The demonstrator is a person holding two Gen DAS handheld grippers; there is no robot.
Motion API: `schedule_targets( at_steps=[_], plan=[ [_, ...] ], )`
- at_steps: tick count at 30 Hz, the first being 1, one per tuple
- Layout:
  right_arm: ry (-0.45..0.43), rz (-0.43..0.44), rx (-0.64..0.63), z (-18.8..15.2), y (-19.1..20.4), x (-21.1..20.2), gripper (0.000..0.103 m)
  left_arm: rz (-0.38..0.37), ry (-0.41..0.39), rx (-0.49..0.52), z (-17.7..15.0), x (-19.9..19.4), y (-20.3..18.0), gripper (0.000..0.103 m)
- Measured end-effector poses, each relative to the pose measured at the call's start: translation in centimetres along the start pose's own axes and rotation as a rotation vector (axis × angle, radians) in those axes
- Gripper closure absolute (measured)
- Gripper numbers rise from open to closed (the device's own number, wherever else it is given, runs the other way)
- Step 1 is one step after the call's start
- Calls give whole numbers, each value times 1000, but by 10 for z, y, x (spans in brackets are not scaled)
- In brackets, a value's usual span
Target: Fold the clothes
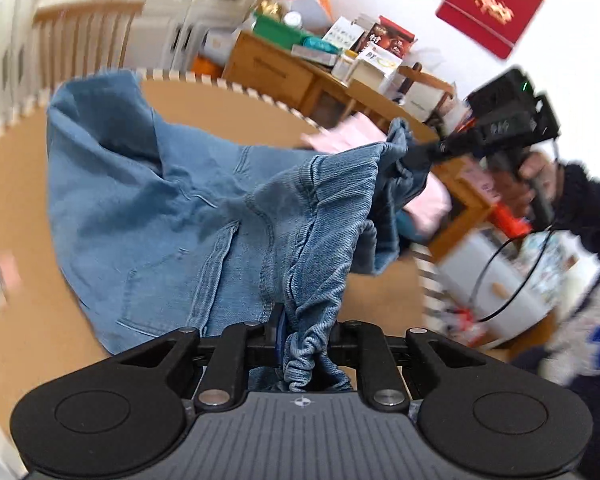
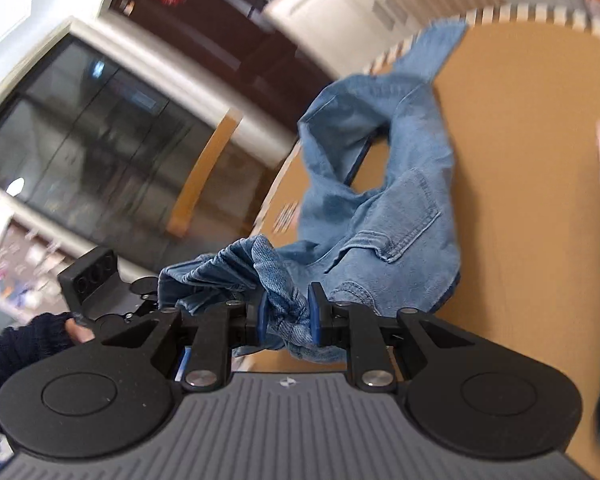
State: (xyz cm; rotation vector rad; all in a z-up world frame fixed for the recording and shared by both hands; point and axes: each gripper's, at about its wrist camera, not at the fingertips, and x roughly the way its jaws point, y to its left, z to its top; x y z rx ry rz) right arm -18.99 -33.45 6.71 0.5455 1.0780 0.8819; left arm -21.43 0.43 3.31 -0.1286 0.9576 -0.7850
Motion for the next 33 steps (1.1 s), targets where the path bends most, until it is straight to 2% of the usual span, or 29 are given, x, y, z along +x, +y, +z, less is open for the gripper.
schedule_targets(
  at_steps=[3,6,9,10,12,15,16,19,23,25,27,28,30,31,32,33],
  plan=[
    [104,90,16,-55,23,-33,83,-99,-9,-132,-53,-40,-62,84],
    [145,189,-8,-85,59,-75,83,-214,-33,-172,-82,-82,-116,84],
    [73,180,-135,-71,95,-109,82,-145,-106,-58,-64,-109,-146,83],
    [44,162,-184,-61,103,-113,82,-101,-156,-47,-52,-114,-144,83],
    [-5,112,-253,-35,107,-109,83,27,-192,-84,-21,-107,-119,83],
    [-61,19,-231,16,91,-90,83,194,-222,-94,27,-87,-76,83],
    [-79,-10,-221,30,85,-82,83,218,-213,-111,46,-74,-59,83],
    [-122,-65,-152,78,61,-51,83,260,-196,-135,98,-39,-15,86],
    [-171,-116,-74,141,26,-17,84,281,-171,-122,142,-7,47,88],
    [-220,-121,-47,180,13,-2,88,279,-173,-139,166,-5,85,89],
    [-273,-132,-13,221,-4,13,88,302,-184,-128,205,-2,127,89],
    [-301,-162,-15,245,-13,23,89,314,-203,-132,221,-16,148,89],
    [-356,-225,-22,293,-32,43,89,360,-258,-134,278,0,189,89],
    [-392,-264,-23,316,-47,58,88,419,-297,-105,303,11,203,80],
    [-442,-365,-15,330,-62,76,80,511,-338,-73,325,26,218,71],
    [-491,-469,-6,344,-78,93,69,615,-368,-72,340,40,232,52]
  ],
)
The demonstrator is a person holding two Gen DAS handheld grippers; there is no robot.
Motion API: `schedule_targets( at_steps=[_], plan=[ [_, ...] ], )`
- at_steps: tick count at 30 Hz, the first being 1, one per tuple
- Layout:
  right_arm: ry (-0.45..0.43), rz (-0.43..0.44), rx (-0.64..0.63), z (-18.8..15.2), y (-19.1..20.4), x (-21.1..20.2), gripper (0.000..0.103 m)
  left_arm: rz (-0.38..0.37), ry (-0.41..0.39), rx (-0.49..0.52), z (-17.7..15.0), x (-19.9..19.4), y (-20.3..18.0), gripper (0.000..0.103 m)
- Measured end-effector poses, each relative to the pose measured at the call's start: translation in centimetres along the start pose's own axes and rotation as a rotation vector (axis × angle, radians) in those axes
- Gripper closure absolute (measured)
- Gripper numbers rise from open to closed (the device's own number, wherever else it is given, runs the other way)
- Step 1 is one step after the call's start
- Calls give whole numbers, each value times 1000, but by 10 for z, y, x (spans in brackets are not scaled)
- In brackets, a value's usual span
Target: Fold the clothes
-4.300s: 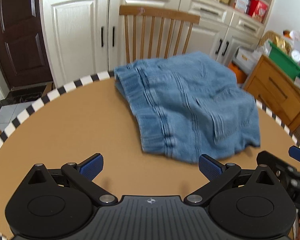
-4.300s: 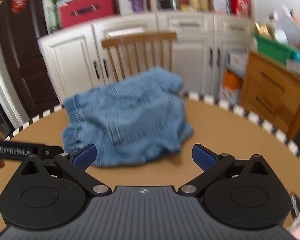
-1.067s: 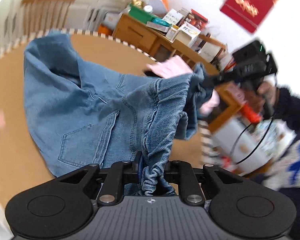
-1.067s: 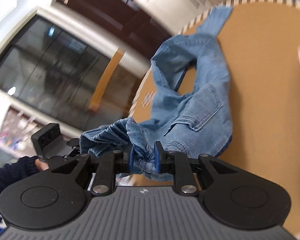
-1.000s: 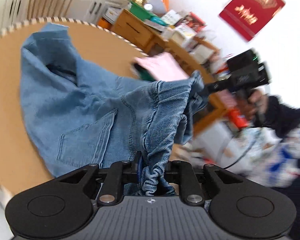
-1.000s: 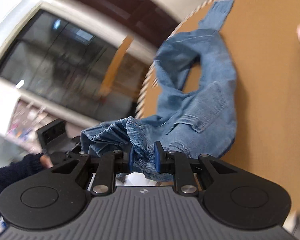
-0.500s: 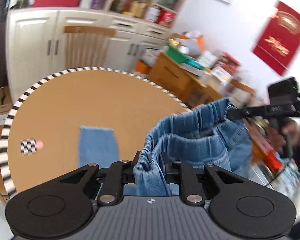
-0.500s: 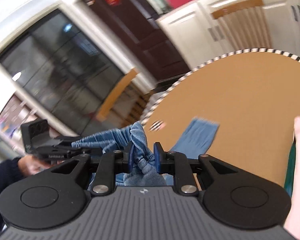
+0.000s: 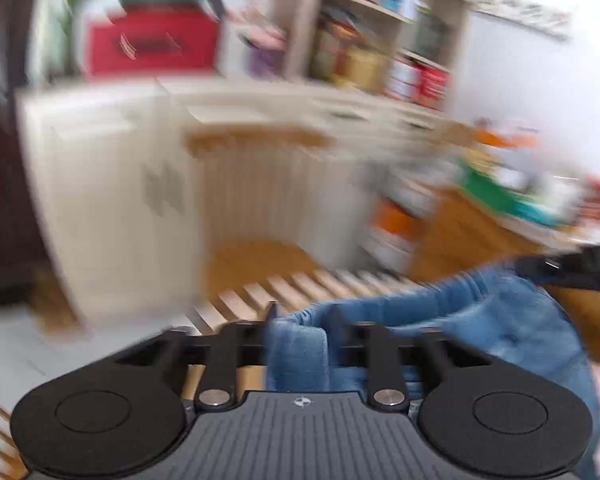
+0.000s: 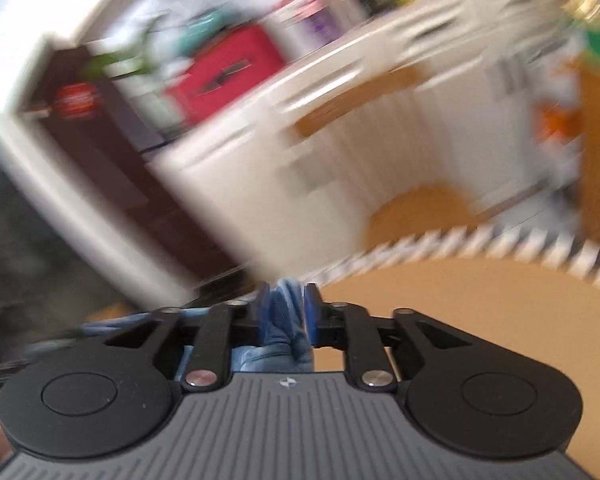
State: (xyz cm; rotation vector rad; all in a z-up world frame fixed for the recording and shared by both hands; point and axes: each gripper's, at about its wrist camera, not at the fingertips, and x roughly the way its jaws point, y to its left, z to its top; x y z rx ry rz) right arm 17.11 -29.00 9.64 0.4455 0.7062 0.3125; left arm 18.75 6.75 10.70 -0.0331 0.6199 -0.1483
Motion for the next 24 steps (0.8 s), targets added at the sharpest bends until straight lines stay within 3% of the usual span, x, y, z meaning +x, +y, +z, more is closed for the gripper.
schedule_targets(
  at_steps=[1,2,4,7,10,13,16,18,21,24],
  plan=[
    [-37,-136,28,-2,-7,18,45,114,-11,-21,1,20,2,45],
    [-53,-199,59,-6,-17,30,41,179,-6,-52,-3,35,6,45],
    [-25,-173,76,-20,-34,39,42,156,38,-116,-22,50,18,44],
    [54,-95,79,-54,-47,30,36,76,121,-112,-71,48,31,42],
    [137,-3,86,-100,-38,11,36,1,193,-44,-130,22,28,41],
    [142,43,19,-150,-11,-33,32,-67,219,49,-192,-25,16,34],
    [106,14,-77,-190,23,-79,15,-50,226,76,-236,-64,-3,29],
    [66,-25,-150,-213,40,-105,13,-35,215,65,-254,-86,-21,27],
    [44,3,-233,-234,58,-137,10,-2,188,117,-272,-104,-51,26],
    [71,-28,-379,-250,84,-146,5,89,205,191,-279,-118,-76,36]
  ],
)
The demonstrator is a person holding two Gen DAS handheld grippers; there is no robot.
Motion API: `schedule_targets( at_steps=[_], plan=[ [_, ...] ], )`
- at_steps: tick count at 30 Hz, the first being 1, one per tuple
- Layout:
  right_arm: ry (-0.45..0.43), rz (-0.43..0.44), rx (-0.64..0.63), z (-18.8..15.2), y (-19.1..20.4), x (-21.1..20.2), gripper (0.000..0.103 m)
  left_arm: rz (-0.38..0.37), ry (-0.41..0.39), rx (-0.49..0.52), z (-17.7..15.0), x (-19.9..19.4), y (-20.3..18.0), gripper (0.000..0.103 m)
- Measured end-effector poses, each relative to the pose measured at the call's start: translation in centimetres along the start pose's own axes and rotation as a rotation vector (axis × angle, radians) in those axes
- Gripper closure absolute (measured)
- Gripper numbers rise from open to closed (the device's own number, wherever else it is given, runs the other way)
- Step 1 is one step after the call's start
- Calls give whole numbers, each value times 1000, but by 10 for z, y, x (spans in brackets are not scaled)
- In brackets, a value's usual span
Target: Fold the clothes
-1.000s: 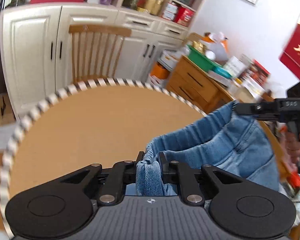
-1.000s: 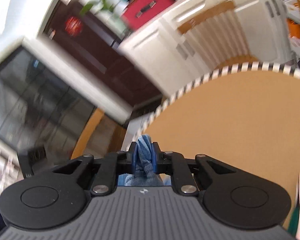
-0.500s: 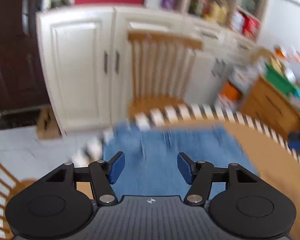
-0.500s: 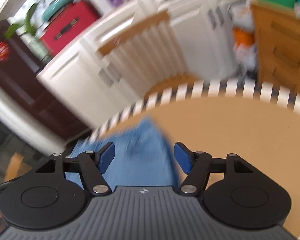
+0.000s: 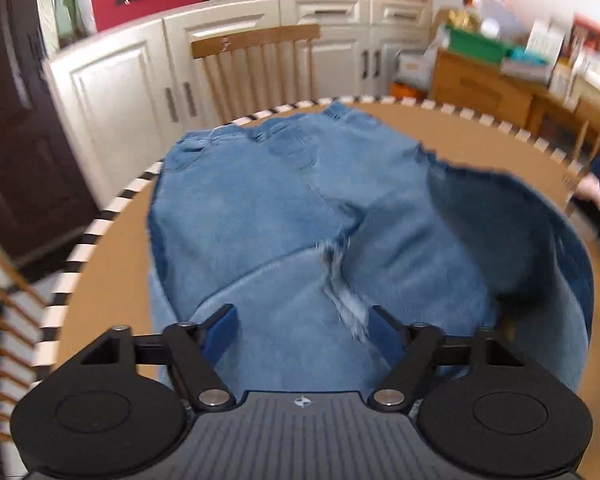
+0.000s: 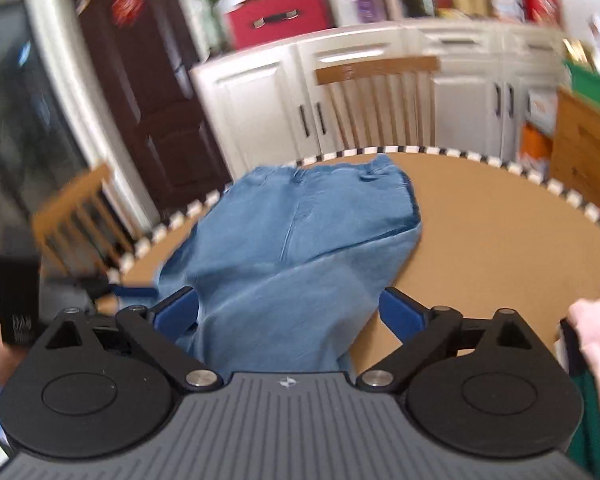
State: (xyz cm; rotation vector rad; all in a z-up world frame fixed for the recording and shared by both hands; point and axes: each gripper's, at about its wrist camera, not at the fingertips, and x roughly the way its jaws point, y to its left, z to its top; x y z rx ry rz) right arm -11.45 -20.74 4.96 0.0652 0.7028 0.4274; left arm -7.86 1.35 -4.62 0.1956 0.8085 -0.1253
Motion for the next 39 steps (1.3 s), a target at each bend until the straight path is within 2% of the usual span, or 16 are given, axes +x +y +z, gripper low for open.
schedule_targets(
  at_steps=[4,6,7,8,10,12,14,17,21,24,27,28,30,32,36,39],
  plan=[
    [63,-149,-148,-22,44,18,6,-19,-53,-138,-7,-31,-17,48],
    [116,17,-70,-33,43,23,32,32,-59,-196,-16,-48,-27,49],
    [167,131,2,-38,37,26,59,76,-57,-212,-21,-57,-33,40],
    [215,222,75,-41,31,28,69,78,-63,-229,-27,-65,-37,38],
    [174,292,61,-50,28,21,70,49,-61,-266,-40,-78,-41,38],
    [171,276,-42,-59,26,22,79,19,-59,-304,-54,-90,-45,35],
    [217,347,87,-57,6,20,88,-13,-61,-287,-62,-103,-51,35],
    [190,493,367,-46,-35,0,92,-61,-108,-255,-72,-127,-61,22],
    [111,490,582,-37,-108,-35,92,-153,-157,-295,-79,-157,-69,16],
    [96,268,607,-47,-153,-58,89,-247,-170,-342,-81,-167,-80,12],
    [230,12,590,-71,-165,-64,47,-391,-160,-375,-85,-163,-93,7],
    [273,7,566,-79,-161,-64,43,-410,-153,-364,-85,-159,-99,7],
    [229,60,524,-93,-145,-76,43,-413,-138,-314,-83,-148,-112,7],
    [156,80,504,-103,-132,-88,20,-414,-138,-243,-82,-138,-124,7],
    [54,-40,401,-110,-111,-102,10,-394,-99,-138,-82,-116,-146,7],
    [63,-142,312,-107,-102,-103,1,-393,-74,-82,-85,-102,-162,7]
  ],
)
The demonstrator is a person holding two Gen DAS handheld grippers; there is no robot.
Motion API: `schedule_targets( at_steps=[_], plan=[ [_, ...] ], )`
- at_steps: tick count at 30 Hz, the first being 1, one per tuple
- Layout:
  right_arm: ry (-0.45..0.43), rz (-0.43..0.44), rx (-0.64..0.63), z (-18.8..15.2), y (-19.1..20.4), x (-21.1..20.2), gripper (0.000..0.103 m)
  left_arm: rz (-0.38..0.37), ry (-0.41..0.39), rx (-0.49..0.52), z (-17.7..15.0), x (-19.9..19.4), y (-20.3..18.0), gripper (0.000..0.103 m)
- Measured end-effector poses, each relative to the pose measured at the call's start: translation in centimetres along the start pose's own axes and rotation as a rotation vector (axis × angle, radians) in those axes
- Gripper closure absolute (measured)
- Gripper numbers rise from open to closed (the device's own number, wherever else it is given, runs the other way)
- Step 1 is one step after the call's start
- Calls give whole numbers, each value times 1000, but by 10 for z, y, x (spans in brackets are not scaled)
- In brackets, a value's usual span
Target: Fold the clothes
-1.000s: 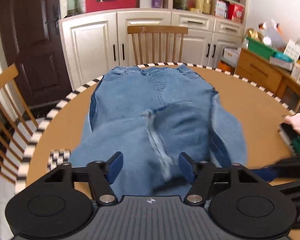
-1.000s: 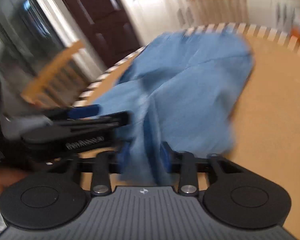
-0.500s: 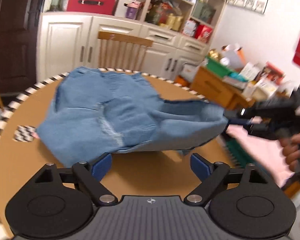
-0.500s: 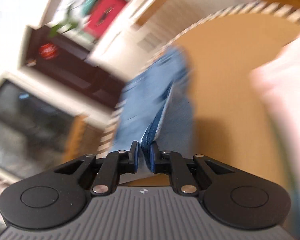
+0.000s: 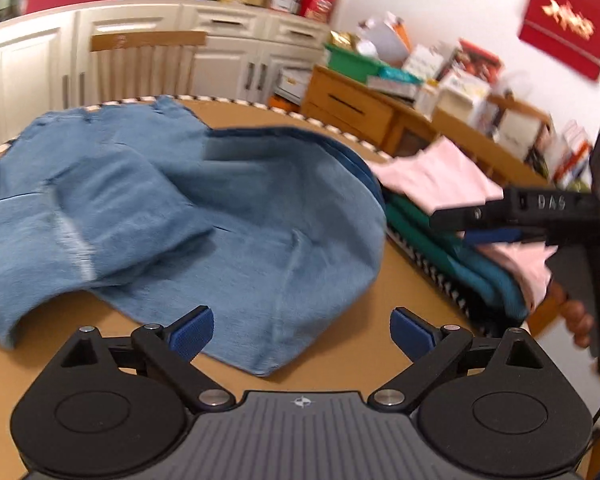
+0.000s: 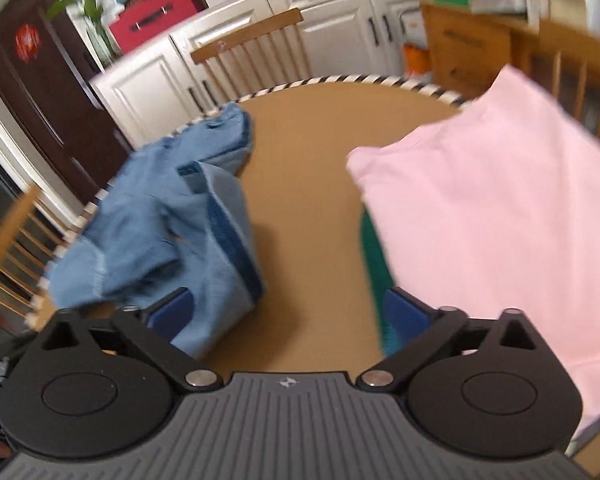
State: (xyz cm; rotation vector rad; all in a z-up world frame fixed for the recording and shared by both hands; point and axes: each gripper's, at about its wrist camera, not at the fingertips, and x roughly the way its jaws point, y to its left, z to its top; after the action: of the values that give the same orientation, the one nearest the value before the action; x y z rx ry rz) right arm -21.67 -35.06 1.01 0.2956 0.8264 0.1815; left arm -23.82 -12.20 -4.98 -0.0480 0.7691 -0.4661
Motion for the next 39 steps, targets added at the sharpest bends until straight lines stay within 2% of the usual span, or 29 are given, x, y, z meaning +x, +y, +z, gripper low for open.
schedule_targets(
  at_steps=[2,3,6,7,9,12,15,16,19,20,21,24,26,27,29,32,33,34,35,36,37,39],
  plan=[
    [3,-43,-35,-2,5,-2,1,-9,11,25,-4,10,-6,7],
    [0,-21,-25,8,-5,-3,1,-20,16,30,-5,15,-10,7],
    [-21,133,57,0,-13,-14,1,-48,23,34,-8,22,-15,7],
    [-28,122,85,-4,-11,-18,1,-48,20,37,-9,23,-16,6],
    [-10,43,103,-13,-6,-20,1,-42,34,36,-10,25,-15,6],
    [199,-93,43,-8,2,-4,1,-29,57,5,-11,29,-10,6],
    [257,-184,-38,10,10,3,1,-19,63,-29,-10,32,-6,6],
    [248,-183,-103,16,14,4,1,-12,65,-39,-8,34,-5,6],
    [76,-91,-356,22,26,-12,1,-7,70,-48,-5,39,-3,6],
    [45,-54,-434,22,27,-13,1,-9,70,-42,-4,42,-4,6],
    [56,-18,-480,25,26,-7,1,-10,71,-35,-3,45,-5,6],
    [56,50,-525,30,14,9,2,-24,64,2,-3,56,-8,12],
    [21,38,-524,34,8,20,4,-36,91,8,-2,66,-7,19],
    [40,53,-517,39,6,29,5,-43,106,9,-1,71,-7,21],
    [74,95,-508,49,2,45,22,-51,105,27,-1,78,-7,22],
    [138,164,-513,54,0,78,28,-60,95,49,1,86,-7,26],
    [184,197,-497,55,-1,86,32,-70,94,45,3,87,-6,32],
    [230,230,-480,55,-2,95,47,-83,95,31,4,88,-4,43],
    [293,284,-428,56,-4,103,72,-105,104,0,7,89,1,52],
    [342,316,-372,56,-6,108,75,-147,129,-60,9,89,8,73],
    [350,333,-344,55,-6,108,75,-189,154,-121,11,90,14,80],
    [354,383,-322,55,-4,98,82,-229,162,-200,15,81,22,81]
  ],
)
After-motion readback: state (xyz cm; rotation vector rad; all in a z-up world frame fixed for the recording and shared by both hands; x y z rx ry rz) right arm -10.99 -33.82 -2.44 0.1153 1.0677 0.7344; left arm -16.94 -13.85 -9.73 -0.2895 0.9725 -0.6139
